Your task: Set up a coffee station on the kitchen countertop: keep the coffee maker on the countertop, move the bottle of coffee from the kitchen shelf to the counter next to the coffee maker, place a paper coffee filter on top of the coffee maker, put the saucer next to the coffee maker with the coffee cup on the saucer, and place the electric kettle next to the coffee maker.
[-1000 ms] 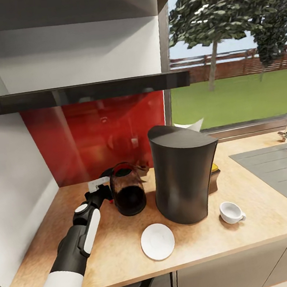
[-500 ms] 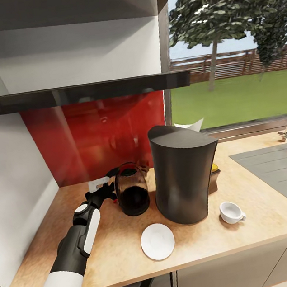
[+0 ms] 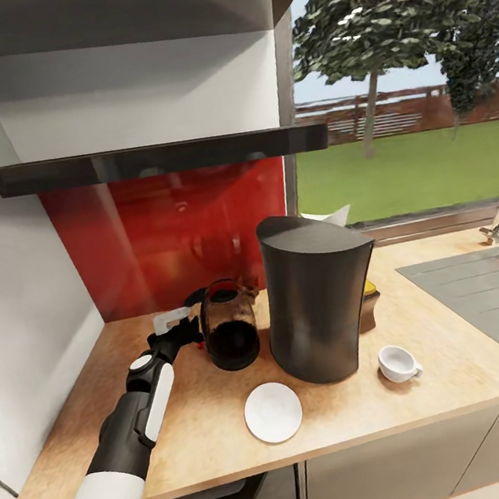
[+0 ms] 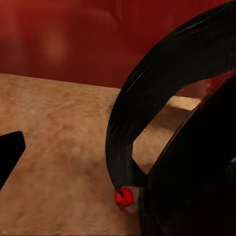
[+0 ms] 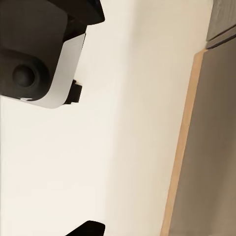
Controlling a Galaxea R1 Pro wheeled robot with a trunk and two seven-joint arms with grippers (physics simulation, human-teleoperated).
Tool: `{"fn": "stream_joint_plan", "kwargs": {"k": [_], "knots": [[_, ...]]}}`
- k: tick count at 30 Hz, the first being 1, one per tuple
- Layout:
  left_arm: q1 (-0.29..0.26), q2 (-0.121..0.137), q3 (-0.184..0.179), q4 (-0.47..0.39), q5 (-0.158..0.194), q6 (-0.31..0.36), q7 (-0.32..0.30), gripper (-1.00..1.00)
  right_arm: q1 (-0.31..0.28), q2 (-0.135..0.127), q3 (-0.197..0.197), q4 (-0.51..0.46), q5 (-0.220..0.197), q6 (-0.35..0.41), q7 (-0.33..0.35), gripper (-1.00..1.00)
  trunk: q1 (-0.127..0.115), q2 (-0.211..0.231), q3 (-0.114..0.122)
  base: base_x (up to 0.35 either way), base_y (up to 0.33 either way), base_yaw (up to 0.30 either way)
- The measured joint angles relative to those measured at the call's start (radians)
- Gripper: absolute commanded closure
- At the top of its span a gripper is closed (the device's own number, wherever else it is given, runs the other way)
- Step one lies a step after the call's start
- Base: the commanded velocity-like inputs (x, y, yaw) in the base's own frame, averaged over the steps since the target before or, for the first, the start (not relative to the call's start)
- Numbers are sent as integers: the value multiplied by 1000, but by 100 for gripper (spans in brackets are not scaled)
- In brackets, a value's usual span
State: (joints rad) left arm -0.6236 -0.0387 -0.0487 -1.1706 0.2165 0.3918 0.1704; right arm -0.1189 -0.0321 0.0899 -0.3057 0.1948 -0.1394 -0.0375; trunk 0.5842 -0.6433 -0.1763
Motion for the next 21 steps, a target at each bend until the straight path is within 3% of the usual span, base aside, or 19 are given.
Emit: {"fn": "stream_joint_plan", "kwargs": {"k": [5,21], "knots": [[0,0,0,0,0,0,0,-100,0,-1,0,0,0,0,0,-100,0,0,0,-196,0,0],[0,1,5,0,0,2,0,-100,0,0,0,0,0,0,0,-100,0,0,0,-45,29,0]]}}
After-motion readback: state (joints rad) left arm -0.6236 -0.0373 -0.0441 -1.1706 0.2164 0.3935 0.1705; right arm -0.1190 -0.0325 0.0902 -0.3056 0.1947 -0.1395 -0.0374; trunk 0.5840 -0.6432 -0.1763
